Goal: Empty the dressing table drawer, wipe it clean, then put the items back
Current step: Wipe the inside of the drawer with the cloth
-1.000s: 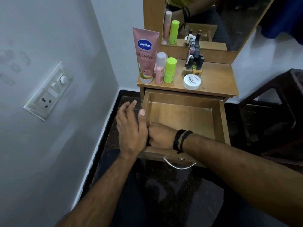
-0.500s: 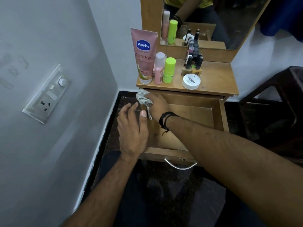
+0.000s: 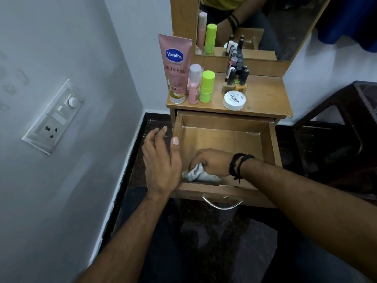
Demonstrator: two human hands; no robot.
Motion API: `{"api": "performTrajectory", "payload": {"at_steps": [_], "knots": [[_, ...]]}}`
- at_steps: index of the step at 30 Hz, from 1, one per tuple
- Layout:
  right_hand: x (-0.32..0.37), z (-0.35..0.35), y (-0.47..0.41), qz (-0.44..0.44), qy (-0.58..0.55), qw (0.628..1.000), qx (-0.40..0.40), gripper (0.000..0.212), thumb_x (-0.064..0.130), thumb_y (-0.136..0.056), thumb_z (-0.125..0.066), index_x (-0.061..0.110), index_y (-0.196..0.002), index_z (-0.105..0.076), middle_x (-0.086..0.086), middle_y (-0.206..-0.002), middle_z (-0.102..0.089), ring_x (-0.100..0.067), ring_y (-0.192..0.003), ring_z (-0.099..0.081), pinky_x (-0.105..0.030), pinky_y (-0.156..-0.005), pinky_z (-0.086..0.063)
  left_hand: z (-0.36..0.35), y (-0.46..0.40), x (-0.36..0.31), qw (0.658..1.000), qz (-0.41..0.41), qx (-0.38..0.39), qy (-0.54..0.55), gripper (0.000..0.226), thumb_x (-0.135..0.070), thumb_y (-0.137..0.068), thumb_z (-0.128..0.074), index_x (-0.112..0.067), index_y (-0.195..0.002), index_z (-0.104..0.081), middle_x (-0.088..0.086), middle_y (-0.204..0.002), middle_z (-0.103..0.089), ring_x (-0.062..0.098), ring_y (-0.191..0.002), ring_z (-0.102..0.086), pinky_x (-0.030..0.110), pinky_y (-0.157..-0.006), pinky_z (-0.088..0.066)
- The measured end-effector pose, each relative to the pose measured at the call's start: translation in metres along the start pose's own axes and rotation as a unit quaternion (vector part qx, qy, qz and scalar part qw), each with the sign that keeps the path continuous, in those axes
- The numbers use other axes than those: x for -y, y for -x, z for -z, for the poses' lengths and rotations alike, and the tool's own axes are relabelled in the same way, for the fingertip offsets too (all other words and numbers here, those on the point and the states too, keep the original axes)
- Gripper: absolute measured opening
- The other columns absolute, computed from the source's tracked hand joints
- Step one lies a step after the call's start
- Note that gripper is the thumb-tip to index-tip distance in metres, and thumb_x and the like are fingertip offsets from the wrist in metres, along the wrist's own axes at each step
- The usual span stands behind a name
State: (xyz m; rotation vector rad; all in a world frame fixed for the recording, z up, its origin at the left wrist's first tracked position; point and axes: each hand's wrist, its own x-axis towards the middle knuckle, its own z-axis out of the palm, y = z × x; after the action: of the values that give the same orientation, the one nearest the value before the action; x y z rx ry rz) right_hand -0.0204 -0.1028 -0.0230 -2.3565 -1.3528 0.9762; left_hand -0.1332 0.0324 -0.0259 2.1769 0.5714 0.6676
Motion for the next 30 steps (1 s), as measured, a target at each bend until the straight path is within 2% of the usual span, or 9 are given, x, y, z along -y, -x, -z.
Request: {"api": "performTrajectory", "payload": {"at_steps": [3, 5, 7, 10, 15, 20, 22, 25, 30], "knots": [[-0.012, 0.000, -0.004, -0.071, 0.077, 0.983, -0.148, 0.035, 0.013, -0.095, -0.053, 0.024, -0.125, -0.066, -0.005, -0.109, -0.055, -0.019, -0.093, -0.053, -0.025, -0.065, -0.032, 0.001, 0.000, 0.001, 1.000, 0.002, 0.002, 0.003, 0.064, -0.056, -0.101, -0.029, -0.015, -0.146, -0.046, 0.005, -0.148, -0.036, 0.021, -0.138, -0.034, 0.051, -0.113, -0.035], [-0.011, -0.006, -0.013, -0.110, 0.069, 0.964, -0.231, 0.033, 0.023, -0.098, -0.050, 0.027, -0.129, -0.060, -0.003, -0.108, -0.050, -0.022, -0.088, -0.054, -0.029, -0.068, -0.040, 0.001, 0.000, 0.000, 1.000, 0.000, 0.002, 0.001, 0.064, -0.057, -0.101, -0.029, -0.015, -0.146, -0.046, 0.005, -0.148, -0.036, 0.020, -0.137, -0.034, 0.050, -0.112, -0.036], [-0.003, -0.017, -0.028, -0.125, 0.070, 0.970, -0.195, 0.035, 0.024, -0.097, -0.050, 0.026, -0.131, -0.057, -0.004, -0.115, -0.050, -0.024, -0.093, -0.055, -0.039, -0.079, -0.052, 0.000, 0.001, 0.001, 1.000, -0.001, 0.004, -0.004, 0.063, -0.057, -0.101, -0.029, -0.015, -0.146, -0.046, 0.005, -0.148, -0.036, 0.019, -0.137, -0.034, 0.050, -0.112, -0.036], [0.012, -0.034, -0.041, -0.130, 0.109, 0.980, -0.099, 0.043, 0.030, -0.091, -0.057, 0.029, -0.133, -0.052, -0.001, -0.122, -0.049, -0.028, -0.101, -0.055, -0.050, -0.083, -0.054, 0.000, 0.000, 0.001, 1.000, 0.004, 0.012, -0.009, 0.062, -0.056, -0.101, -0.029, -0.016, -0.146, -0.045, 0.005, -0.149, -0.035, 0.019, -0.138, -0.033, 0.053, -0.111, -0.038], [0.007, -0.028, -0.039, -0.099, 0.090, 0.989, -0.060, 0.043, 0.025, -0.092, -0.057, 0.027, -0.135, -0.052, 0.003, -0.125, -0.052, -0.018, -0.090, -0.052, -0.036, -0.077, -0.051, -0.001, -0.001, 0.001, 1.000, -0.001, 0.020, -0.019, 0.062, -0.057, -0.101, -0.028, -0.017, -0.146, -0.045, 0.004, -0.149, -0.034, 0.020, -0.137, -0.034, 0.055, -0.109, -0.039], [0.014, -0.032, -0.034, -0.059, 0.044, 0.996, 0.042, 0.028, 0.016, -0.096, -0.052, 0.016, -0.122, -0.060, -0.001, -0.119, -0.062, -0.019, -0.097, -0.058, -0.034, -0.088, -0.051, 0.000, 0.001, 0.002, 1.000, 0.003, 0.019, -0.020, 0.064, -0.058, -0.101, -0.027, -0.016, -0.146, -0.045, 0.004, -0.149, -0.035, 0.020, -0.138, -0.034, 0.055, -0.111, -0.037], [0.011, -0.031, -0.034, -0.060, 0.045, 0.996, 0.041, 0.025, 0.018, -0.095, -0.053, 0.016, -0.118, -0.061, -0.003, -0.117, -0.064, -0.020, -0.097, -0.060, -0.033, -0.085, -0.051, -0.001, 0.002, -0.001, 1.000, -0.006, 0.021, -0.022, 0.064, -0.057, -0.101, -0.027, -0.015, -0.145, -0.046, 0.005, -0.147, -0.036, 0.021, -0.137, -0.035, 0.053, -0.111, -0.037], [0.014, -0.025, -0.033, -0.057, 0.075, 0.995, 0.027, 0.032, 0.022, -0.096, -0.055, 0.019, -0.128, -0.057, 0.002, -0.123, -0.060, -0.019, -0.100, -0.058, -0.033, -0.081, -0.049, -0.001, 0.000, -0.001, 0.999, -0.006, 0.020, -0.030, 0.065, -0.058, -0.101, -0.027, -0.014, -0.145, -0.047, 0.006, -0.147, -0.037, 0.020, -0.136, -0.036, 0.051, -0.111, -0.037], [0.017, -0.019, -0.030, -0.114, 0.154, 0.981, -0.023, 0.039, 0.027, -0.094, -0.058, 0.021, -0.132, -0.049, -0.003, -0.126, -0.053, -0.029, -0.099, -0.055, -0.049, -0.083, -0.052, -0.002, -0.003, 0.002, 0.998, 0.000, 0.031, -0.046, 0.068, -0.061, -0.100, -0.024, -0.015, -0.144, -0.047, 0.006, -0.147, -0.037, 0.022, -0.136, -0.036, 0.052, -0.111, -0.036]]}}
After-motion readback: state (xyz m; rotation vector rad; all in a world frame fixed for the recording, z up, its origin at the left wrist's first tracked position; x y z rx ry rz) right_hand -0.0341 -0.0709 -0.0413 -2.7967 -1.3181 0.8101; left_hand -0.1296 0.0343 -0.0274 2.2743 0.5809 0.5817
